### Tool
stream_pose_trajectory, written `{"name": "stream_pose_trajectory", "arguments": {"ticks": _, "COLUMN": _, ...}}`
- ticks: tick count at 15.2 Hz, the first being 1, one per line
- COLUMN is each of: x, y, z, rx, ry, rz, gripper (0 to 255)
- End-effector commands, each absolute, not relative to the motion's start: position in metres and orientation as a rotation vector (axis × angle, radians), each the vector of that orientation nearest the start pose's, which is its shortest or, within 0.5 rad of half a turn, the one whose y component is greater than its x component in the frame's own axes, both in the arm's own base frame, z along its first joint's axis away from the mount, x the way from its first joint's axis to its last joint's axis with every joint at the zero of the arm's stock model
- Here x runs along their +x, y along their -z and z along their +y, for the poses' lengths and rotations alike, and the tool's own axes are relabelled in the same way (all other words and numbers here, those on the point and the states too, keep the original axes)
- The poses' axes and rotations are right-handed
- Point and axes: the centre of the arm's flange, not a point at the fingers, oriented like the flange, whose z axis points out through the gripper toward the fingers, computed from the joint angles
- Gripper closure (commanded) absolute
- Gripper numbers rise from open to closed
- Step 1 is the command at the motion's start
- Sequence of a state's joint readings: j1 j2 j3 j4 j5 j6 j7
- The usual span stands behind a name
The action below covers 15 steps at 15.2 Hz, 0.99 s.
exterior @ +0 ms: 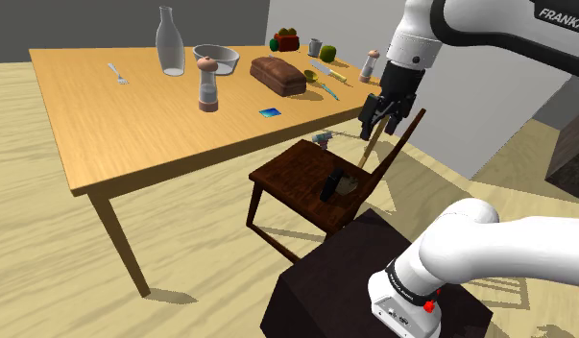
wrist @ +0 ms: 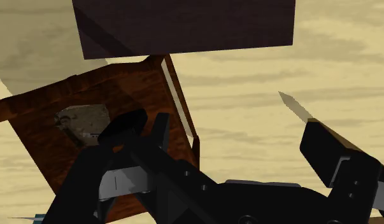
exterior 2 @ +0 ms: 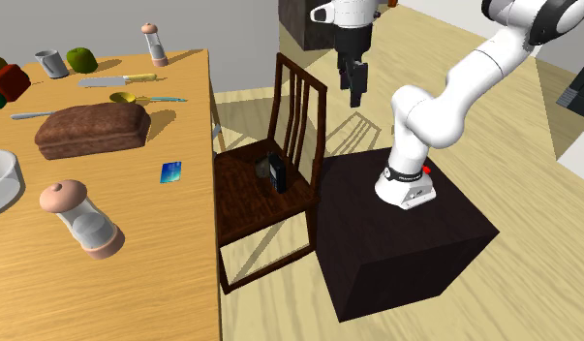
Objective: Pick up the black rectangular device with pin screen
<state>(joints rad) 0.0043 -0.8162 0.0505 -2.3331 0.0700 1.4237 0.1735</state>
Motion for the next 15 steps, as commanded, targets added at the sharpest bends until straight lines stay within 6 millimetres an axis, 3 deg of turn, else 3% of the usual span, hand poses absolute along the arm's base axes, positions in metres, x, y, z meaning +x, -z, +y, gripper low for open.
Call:
{"name": "stream_pose_trajectory", "arguments": {"ticks": 1, "x": 0.282, "y": -0.598, "z": 0.029, "rx": -3.109, "ry": -0.151, "rz": 0.201, "gripper": 0}}
{"name": "stream_pose_trajectory", "arguments": {"ticks": 15, "x": 0.379, "y": -0.463, "z": -0.066, "rx": -2.984, "ry": -0.196, "rz": 0.697, "gripper": 0}}
